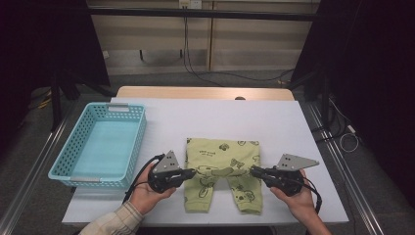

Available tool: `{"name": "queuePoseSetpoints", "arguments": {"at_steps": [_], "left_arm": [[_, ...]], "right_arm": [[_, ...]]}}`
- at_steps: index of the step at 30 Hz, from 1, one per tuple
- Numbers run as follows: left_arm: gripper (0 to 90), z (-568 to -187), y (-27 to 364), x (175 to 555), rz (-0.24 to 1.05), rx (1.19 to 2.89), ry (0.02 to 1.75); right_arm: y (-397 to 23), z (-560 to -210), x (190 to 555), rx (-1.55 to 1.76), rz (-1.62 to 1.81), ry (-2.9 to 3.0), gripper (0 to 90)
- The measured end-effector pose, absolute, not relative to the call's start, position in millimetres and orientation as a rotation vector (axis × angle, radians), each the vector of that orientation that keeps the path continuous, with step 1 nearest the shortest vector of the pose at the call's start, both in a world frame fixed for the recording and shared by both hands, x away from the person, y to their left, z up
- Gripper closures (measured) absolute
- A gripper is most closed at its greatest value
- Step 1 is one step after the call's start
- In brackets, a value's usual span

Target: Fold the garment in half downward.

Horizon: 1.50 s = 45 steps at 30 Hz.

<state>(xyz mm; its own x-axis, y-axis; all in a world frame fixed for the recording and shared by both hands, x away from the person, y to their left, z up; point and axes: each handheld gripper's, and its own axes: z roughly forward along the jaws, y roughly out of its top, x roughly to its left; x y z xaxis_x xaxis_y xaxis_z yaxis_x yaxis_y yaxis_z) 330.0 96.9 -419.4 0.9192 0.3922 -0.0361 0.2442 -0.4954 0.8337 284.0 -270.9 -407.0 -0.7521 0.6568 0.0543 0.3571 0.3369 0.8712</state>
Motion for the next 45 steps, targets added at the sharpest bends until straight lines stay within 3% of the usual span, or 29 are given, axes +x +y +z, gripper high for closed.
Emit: {"name": "queuePoseSetpoints", "arguments": {"at_steps": [37, 41, 45], "left_arm": [[86.6, -434, 99, 301, 0.118, 2.181, 0.415], [85.5, -436, 99, 300, 0.098, 2.208, 0.402], [83.1, -435, 100, 300, 0.102, 2.193, 0.403]], "right_arm": [[-266, -429, 256, 0.910, 1.318, 2.460, 86.7], [-266, -432, 254, 0.911, 1.309, 2.481, 85.1], [-266, -432, 253, 0.917, 1.321, 2.477, 77.6]]}}
